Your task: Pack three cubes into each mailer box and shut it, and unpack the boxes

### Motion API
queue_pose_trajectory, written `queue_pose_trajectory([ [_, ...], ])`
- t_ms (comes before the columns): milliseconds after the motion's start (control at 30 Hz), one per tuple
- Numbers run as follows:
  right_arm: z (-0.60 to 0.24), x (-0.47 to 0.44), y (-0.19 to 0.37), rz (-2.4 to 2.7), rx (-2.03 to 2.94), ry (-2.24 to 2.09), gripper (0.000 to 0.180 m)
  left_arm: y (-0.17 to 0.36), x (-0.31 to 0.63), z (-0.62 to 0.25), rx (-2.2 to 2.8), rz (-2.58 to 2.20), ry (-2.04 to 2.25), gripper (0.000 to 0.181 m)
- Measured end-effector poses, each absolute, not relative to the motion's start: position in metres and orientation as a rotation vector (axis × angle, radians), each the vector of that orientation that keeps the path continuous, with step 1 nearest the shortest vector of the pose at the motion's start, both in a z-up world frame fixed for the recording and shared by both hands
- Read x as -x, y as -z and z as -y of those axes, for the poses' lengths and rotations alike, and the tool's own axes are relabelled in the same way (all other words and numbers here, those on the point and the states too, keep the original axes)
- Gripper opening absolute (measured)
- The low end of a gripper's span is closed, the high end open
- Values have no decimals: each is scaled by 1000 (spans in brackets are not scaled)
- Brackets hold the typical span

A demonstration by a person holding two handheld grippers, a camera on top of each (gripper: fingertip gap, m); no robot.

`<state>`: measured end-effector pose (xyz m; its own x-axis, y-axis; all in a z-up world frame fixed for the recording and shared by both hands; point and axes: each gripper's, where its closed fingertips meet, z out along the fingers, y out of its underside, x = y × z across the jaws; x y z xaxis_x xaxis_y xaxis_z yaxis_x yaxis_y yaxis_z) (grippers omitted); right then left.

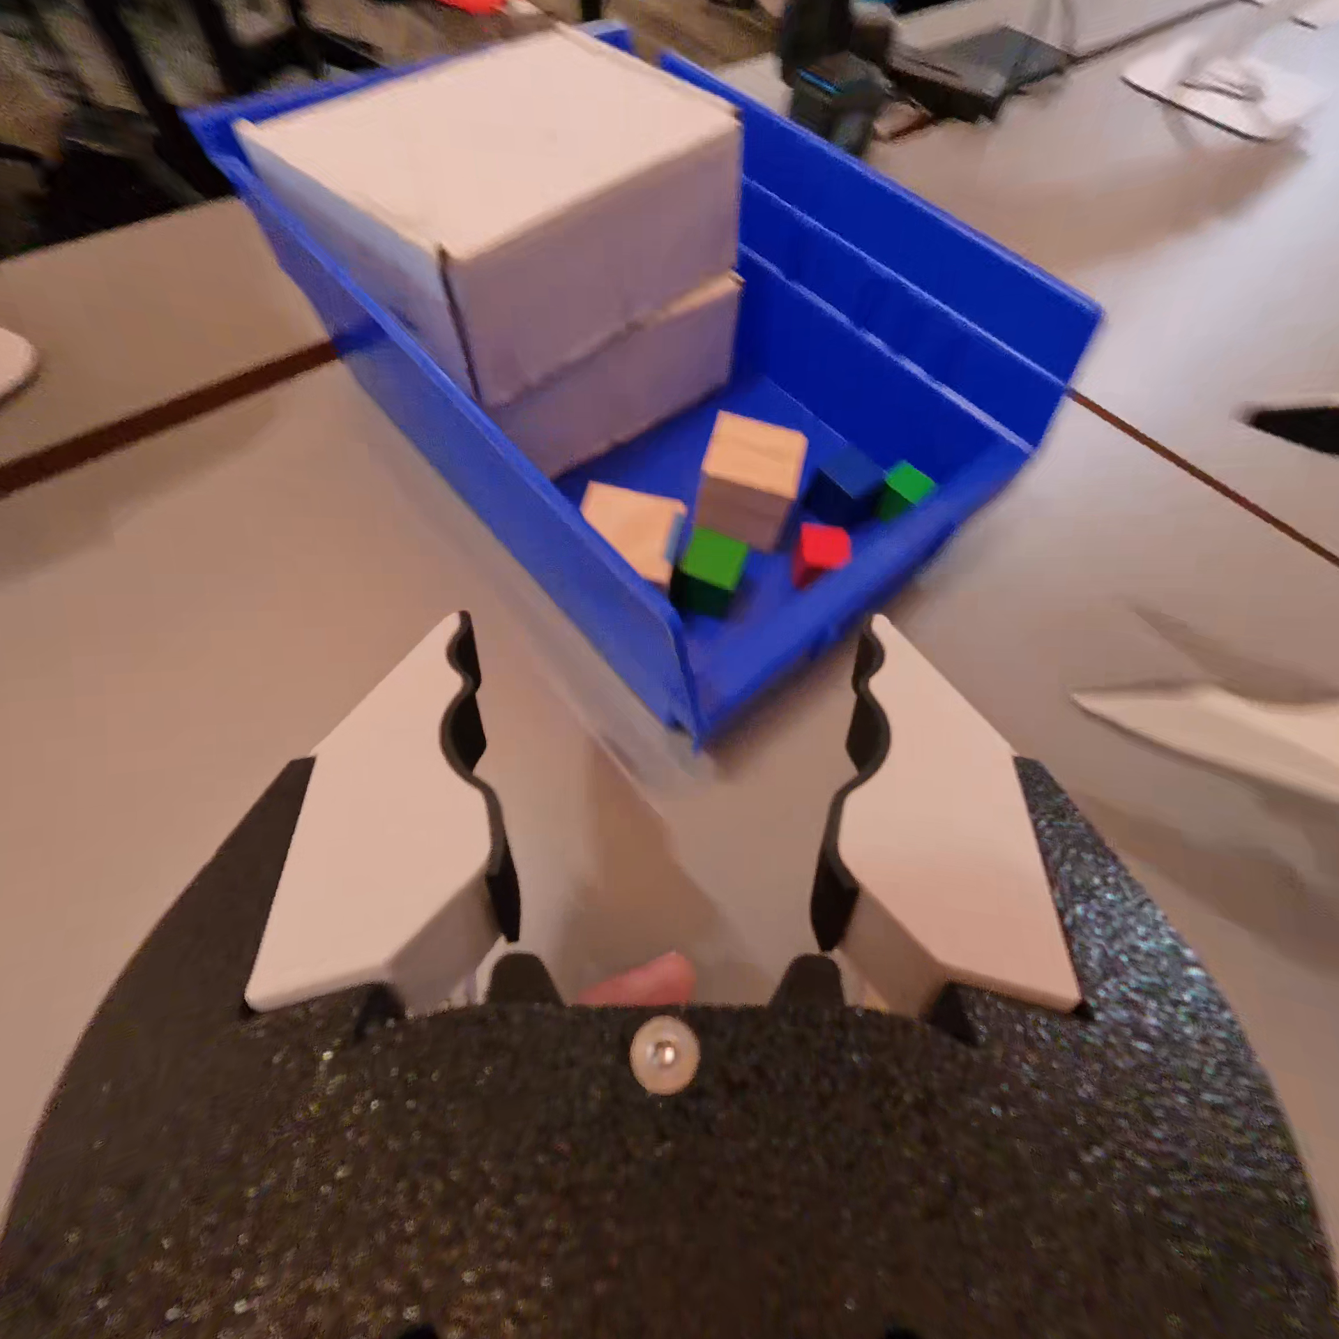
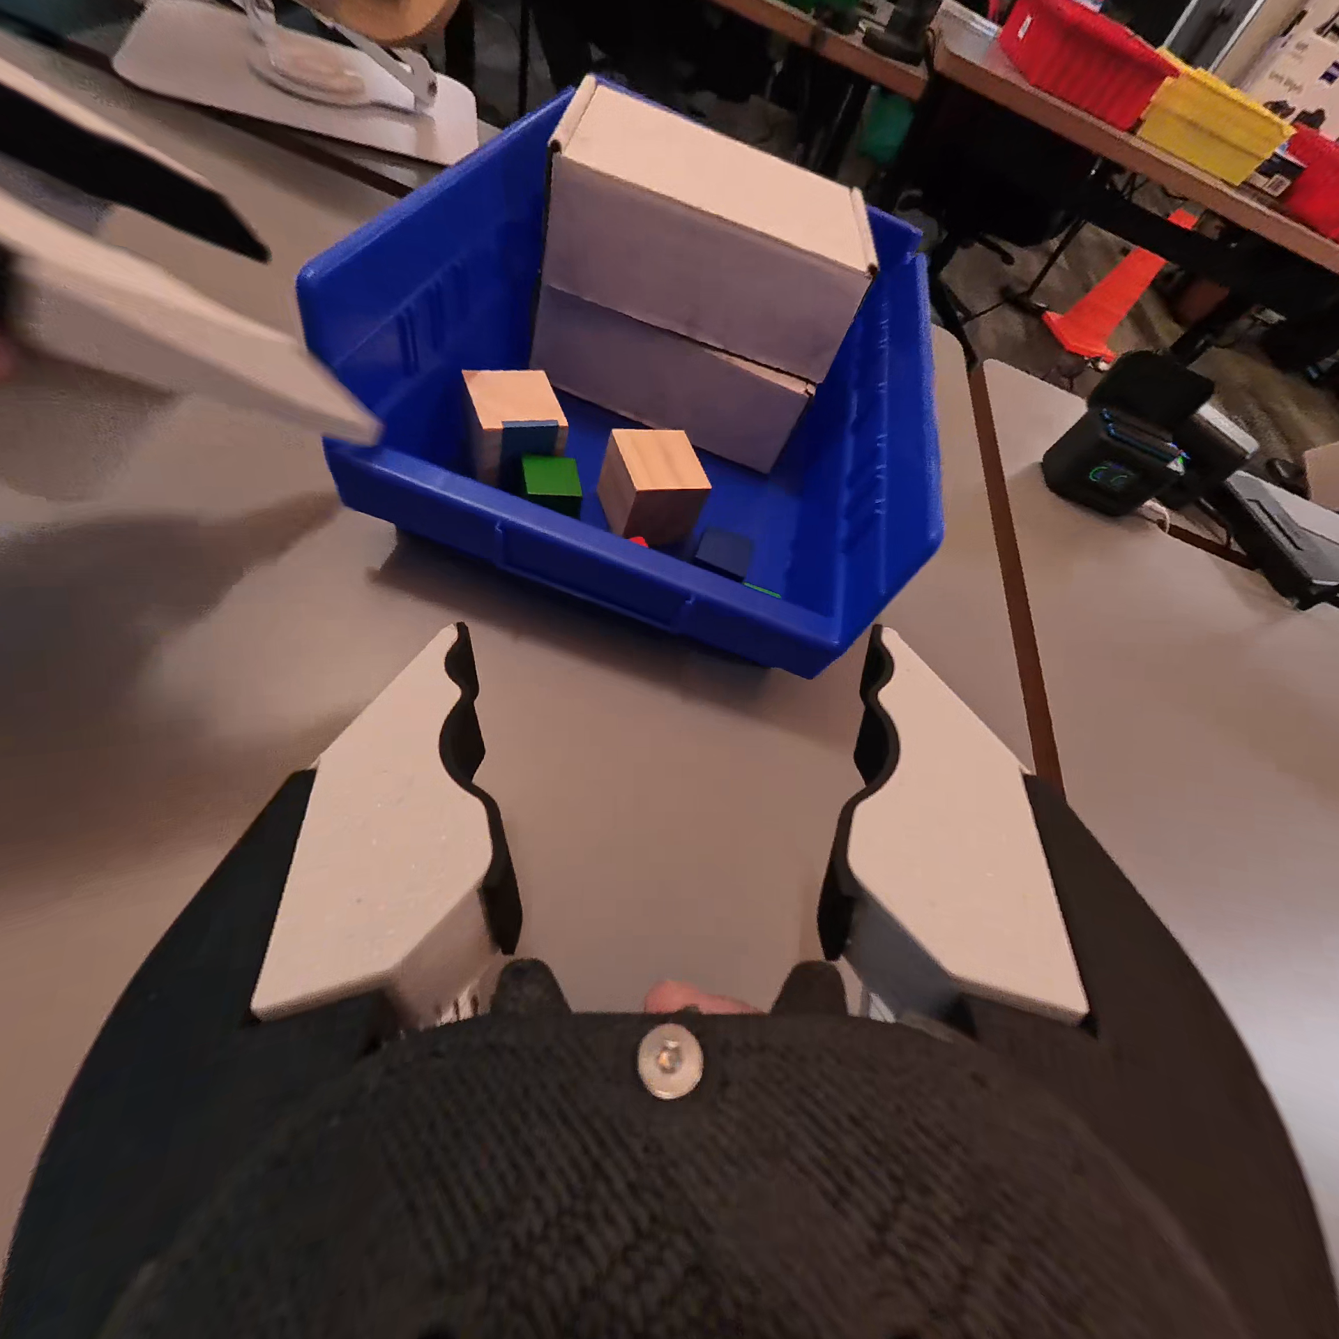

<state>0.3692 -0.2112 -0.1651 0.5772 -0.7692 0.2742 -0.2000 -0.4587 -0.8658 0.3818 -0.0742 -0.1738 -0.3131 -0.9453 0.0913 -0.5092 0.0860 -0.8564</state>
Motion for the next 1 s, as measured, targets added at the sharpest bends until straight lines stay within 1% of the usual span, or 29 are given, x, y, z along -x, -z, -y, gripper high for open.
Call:
queue_pose_trajectory([
  [67, 217, -369, 159, -793, 1930, 863, 106, 177, -406, 67, 1457, -1792, 1056, 90],
  [133, 224, -370, 155, -820, 1901, 876, 105, 189, -419, 54, 1475, -1769, 928, 70],
  [167, 229, -372, 153, -841, 1889, 885, 105, 190, -421, 54, 1448, -1775, 930, 56],
  [200, 232, -373, 153, -860, 1881, 889, 105, 189, -421, 54, 1422, -1779, 942, 22],
  [233, 234, -373, 152, -875, 1873, 888, 105, 189, -420, 45, 1408, -1748, 899, 16],
  [333, 235, -374, 148, -894, 1856, 887, 104, 188, -409, 14, 1394, -1682, 853, 5],
  [500, 220, -370, 140, -841, 1867, 902, 104, 188, -366, -44, 1369, -1670, 906, 4],
  [733, 166, -346, 119, -683, 1853, 815, 104, 187, -260, -139, 1327, -1624, 862, 5],
  [867, 97, -311, 93, -526, 1769, 688, 105, 186, -189, -195, 1334, -1570, 785, 6],
  [967, 17, -270, 71, -432, 1631, 465, 102, 186, -140, -230, 1378, -1498, 765, 5],
  [1000, -13, -254, 68, -371, 1638, 378, 99, 186, -125, -239, 1405, -1466, 776, 5],
])
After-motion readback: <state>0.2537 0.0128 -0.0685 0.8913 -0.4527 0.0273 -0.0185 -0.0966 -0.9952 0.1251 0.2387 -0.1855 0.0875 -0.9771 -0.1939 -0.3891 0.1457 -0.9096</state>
